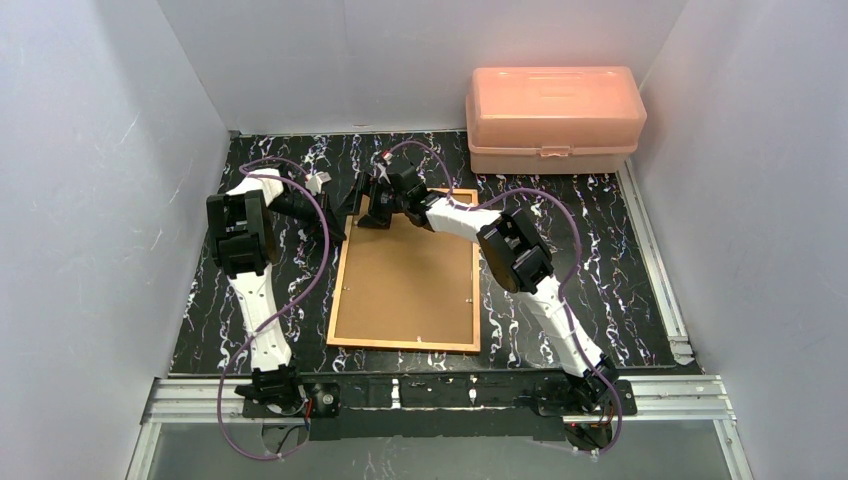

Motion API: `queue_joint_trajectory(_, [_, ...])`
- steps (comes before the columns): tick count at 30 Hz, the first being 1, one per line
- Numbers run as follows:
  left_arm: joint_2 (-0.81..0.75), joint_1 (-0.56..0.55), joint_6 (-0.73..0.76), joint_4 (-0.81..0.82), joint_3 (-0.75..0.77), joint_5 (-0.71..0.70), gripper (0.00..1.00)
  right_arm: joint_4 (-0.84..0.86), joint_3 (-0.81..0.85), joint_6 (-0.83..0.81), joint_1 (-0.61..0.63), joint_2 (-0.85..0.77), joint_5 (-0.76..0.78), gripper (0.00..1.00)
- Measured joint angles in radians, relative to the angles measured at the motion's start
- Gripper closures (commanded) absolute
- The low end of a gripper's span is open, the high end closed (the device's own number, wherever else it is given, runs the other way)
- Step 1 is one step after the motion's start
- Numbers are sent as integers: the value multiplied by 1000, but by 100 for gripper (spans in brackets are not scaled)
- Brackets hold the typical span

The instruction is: Put the photo into the frame

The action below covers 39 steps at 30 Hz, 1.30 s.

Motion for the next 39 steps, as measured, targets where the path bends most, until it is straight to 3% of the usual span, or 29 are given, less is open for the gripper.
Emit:
queue_joint_trajectory(19, [-1,3,15,2,-6,11,90,-12,44,1,7,24,19,1])
queue_joint_trajectory(39, [-3,6,26,-3,-7,11,91,-18,138,-45,-2,87,-72,1])
